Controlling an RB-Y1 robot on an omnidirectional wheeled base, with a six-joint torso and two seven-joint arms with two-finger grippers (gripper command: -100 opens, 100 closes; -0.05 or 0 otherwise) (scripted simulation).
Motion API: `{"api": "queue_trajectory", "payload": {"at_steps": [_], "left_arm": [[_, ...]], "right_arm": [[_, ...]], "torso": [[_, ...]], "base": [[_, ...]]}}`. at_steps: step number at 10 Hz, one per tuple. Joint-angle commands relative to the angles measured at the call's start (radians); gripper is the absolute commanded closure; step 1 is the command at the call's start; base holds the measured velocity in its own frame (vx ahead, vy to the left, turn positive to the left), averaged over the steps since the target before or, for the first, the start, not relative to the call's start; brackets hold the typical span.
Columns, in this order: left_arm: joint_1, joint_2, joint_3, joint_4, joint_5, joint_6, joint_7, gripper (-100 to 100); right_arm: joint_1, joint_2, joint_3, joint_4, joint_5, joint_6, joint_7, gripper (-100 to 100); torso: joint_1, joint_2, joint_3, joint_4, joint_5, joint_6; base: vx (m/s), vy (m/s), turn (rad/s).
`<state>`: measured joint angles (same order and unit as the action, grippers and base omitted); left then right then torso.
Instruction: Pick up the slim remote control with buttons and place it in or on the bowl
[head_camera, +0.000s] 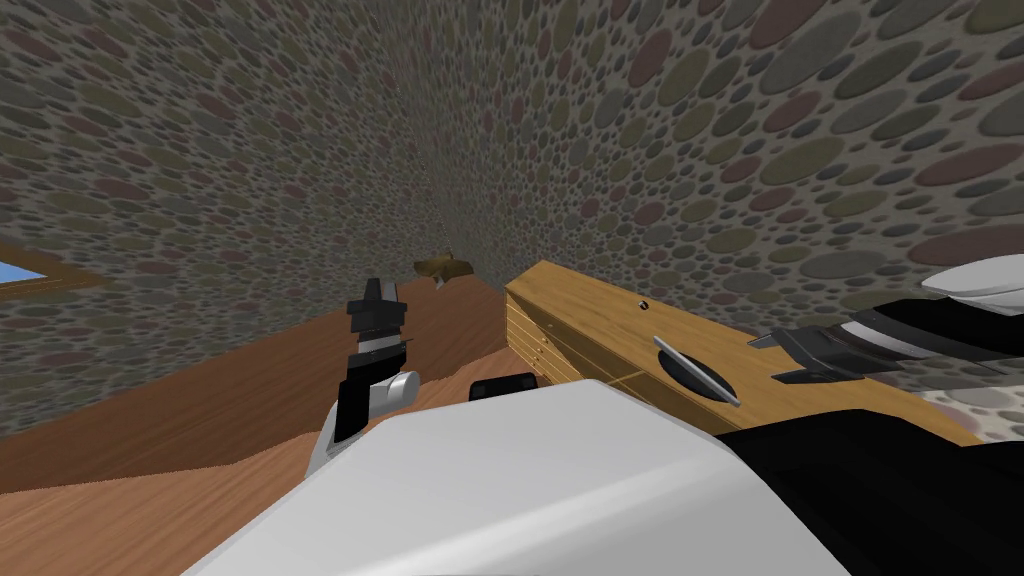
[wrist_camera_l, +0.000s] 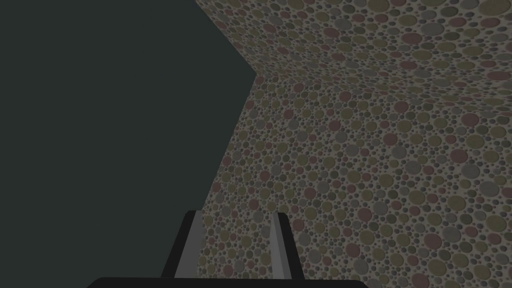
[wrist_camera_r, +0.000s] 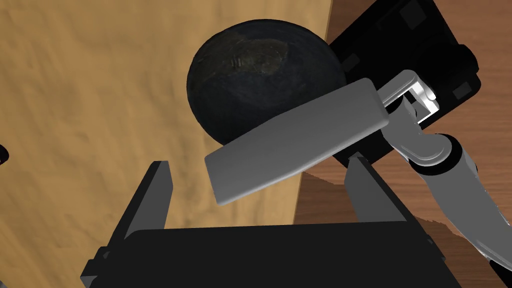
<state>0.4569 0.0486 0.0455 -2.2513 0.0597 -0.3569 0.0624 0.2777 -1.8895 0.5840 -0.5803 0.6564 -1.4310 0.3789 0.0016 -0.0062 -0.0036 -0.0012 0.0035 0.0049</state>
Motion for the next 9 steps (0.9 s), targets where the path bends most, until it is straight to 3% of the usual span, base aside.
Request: {"api": "queue_trajectory", "payload": {"at_steps": [1,2,3,5,8,9], "left_arm": [[0.0,0.0,0.0,0.0,0.0,0.0,0.0,0],[0.0,0.0,0.0,0.0,0.0,0.0,0.0,0],[0.0,0.0,0.0,0.0,0.0,0.0,0.0,0],[0.0,0.0,0.0,0.0,0.0,0.0,0.0,0],[0.0,0.0,0.0,0.0,0.0,0.0,0.0,0],[0.0,0.0,0.0,0.0,0.0,0.0,0.0,0]], "right_arm": [[0.037,-0.032,0.016,-0.05,-0.05,0.025,0.005,-100],[0.037,-0.032,0.016,-0.051,-0.036,0.025,0.005,-100],[0.037,-0.032,0.016,-0.051,-0.056,0.025,0.005,-100],[0.023,-0.082,0.0,-0.121,-0.04,0.034,0.003,-100],[0.016,-0.071,-0.015,-0.109,-0.017,0.019,0.002,-100],[0.017,-0.073,-0.014,-0.111,-0.019,0.022,0.002,0]], "torso": [[0.0,0.0,0.0,0.0,0.0,0.0],[0.0,0.001,0.0,0.0,0.0,-0.001],[0.0,0.003,0.001,0.0,0.0,-0.001],[0.001,0.004,0.002,0.001,0.0,0.0],[0.0,0.002,0.001,0.0,0.0,-0.001],[0.0,0.004,0.002,0.001,0.0,-0.001]], "base": [[0.069,-0.003,-0.121],[0.022,0.003,0.007],[-0.005,0.001,0.019],[0.071,0.004,-0.285],[0.045,-0.001,-0.031],[0.0,0.0,0.0]]}}
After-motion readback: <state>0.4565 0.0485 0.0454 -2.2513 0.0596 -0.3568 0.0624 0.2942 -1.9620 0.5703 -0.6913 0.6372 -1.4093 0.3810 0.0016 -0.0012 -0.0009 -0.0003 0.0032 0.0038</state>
